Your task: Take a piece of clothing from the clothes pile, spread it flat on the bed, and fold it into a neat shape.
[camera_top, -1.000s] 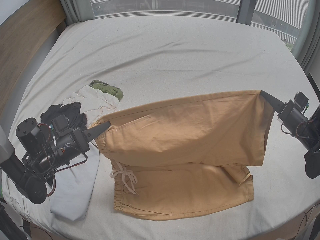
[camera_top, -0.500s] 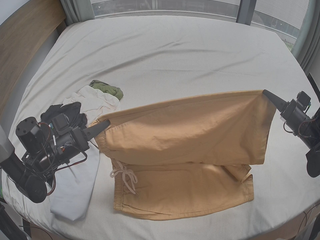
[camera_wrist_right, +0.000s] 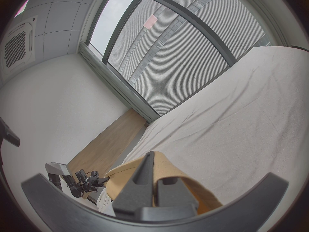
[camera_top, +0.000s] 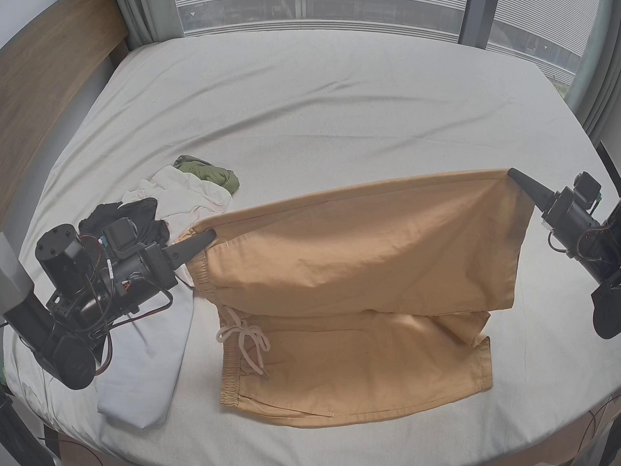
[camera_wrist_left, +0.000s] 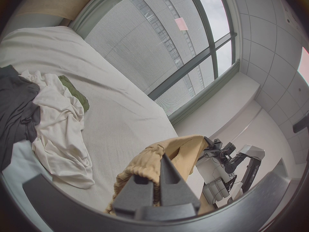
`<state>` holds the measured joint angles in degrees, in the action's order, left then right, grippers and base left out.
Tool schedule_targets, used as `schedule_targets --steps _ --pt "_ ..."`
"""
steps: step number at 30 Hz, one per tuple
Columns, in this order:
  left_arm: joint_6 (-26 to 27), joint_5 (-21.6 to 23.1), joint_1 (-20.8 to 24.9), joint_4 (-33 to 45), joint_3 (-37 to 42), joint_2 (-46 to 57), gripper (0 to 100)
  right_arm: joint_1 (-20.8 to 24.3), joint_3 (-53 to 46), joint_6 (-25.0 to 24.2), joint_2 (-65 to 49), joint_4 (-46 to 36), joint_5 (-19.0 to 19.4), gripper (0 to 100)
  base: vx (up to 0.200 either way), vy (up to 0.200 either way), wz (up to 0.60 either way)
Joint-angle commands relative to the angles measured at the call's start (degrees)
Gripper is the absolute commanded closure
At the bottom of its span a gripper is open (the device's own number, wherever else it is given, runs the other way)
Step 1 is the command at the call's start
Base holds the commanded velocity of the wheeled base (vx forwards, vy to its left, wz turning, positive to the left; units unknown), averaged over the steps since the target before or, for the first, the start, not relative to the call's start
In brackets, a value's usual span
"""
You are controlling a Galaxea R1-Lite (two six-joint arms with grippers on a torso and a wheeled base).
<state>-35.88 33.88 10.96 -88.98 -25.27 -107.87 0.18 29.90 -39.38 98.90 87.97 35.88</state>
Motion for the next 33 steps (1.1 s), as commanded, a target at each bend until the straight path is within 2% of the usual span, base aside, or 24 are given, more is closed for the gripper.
schedule_targets --steps 1,9,33 --pt "0.19 -0.92 -0.32 -0.23 -2.50 -2.96 100 0.08 2.97 0.00 3.93 0.01 -0.02 100 0.000 0.000 0.00" --pt "0.11 -4.43 -0.24 -0.23 -7.25 -6.65 100 -0.18 8.59 0.00 9.91 -0.25 -0.02 100 0.000 0.000 0.00" --pt "0.02 -7.16 -0.32 -0.23 -16.48 -15.44 100 -1.06 21.16 -0.53 21.33 -0.43 0.07 100 0.000 0.000 0.00"
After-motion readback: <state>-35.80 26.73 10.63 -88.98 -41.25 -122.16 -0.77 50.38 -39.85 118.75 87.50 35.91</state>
